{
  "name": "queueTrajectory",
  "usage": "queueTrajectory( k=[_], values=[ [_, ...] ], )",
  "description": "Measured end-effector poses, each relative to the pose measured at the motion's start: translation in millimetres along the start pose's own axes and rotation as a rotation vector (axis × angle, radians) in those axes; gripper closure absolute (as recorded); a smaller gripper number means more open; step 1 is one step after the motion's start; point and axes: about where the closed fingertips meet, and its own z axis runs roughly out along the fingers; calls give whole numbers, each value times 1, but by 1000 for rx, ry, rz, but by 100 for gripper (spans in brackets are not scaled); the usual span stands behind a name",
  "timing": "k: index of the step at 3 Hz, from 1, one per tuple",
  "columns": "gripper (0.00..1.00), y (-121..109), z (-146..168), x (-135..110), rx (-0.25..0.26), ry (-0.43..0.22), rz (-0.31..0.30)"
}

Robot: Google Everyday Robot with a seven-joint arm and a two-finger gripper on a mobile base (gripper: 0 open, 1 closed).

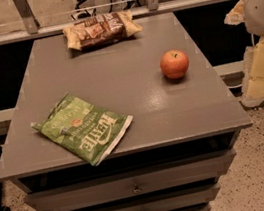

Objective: Pick apple

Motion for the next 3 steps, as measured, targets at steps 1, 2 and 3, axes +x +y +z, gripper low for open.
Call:
queueTrajectory(
  k=[1,2,3],
  values=[
    [0,0,0,0,0,0,0],
    [0,-1,7,-6,4,-42,1],
    [0,-20,42,-23,14,-162,21]
  ],
)
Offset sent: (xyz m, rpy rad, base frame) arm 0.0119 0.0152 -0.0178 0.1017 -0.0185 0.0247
